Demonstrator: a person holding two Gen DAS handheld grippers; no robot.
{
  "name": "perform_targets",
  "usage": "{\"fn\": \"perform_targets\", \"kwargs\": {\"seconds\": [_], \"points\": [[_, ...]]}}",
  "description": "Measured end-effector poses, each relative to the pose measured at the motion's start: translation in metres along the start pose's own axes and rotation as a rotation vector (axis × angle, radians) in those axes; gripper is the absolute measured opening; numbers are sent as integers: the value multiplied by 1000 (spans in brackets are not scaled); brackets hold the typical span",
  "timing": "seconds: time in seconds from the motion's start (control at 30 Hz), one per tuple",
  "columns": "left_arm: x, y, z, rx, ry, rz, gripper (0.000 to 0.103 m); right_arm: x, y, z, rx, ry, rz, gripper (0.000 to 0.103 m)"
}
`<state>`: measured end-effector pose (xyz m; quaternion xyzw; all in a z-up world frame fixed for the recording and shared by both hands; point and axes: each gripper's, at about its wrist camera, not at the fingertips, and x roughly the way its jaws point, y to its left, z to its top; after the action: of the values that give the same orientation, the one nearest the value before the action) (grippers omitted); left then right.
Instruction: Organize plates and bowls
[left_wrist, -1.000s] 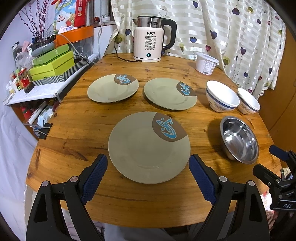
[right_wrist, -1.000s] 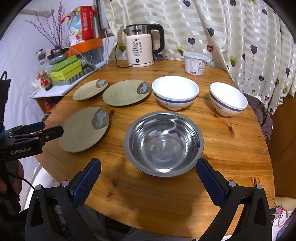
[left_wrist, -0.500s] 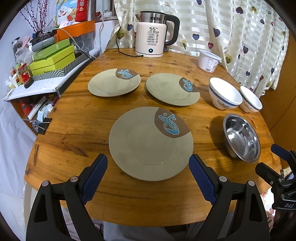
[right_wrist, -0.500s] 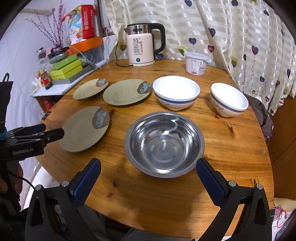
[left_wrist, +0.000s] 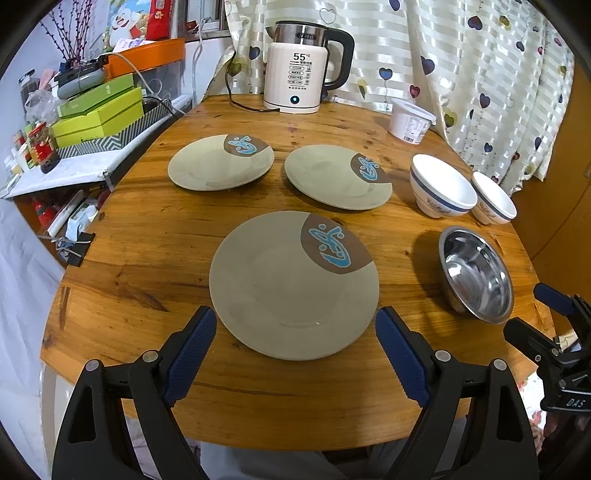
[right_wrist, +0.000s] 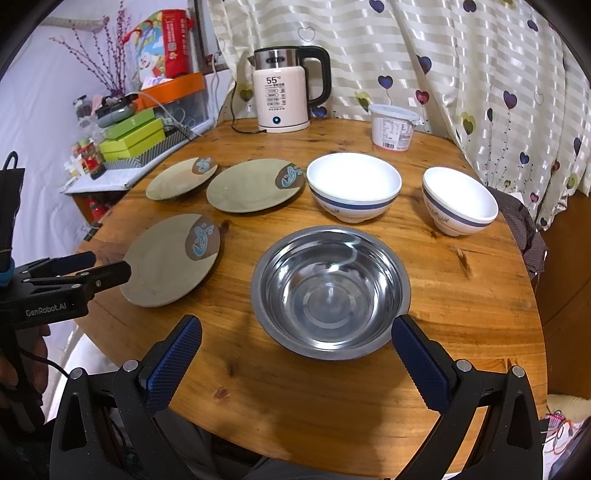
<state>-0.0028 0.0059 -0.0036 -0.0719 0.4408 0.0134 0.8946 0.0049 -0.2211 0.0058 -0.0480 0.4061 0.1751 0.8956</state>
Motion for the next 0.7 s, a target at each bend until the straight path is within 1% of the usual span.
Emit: {"fn": "perform_targets", "kwargs": {"seconds": [0.2, 0.7], "points": [[1, 4, -1, -17, 5, 1, 88, 0, 2, 1, 0, 3, -1, 103], [2, 2, -2, -14, 8, -4, 88, 0, 1, 1, 0, 4, 0, 103]]}}
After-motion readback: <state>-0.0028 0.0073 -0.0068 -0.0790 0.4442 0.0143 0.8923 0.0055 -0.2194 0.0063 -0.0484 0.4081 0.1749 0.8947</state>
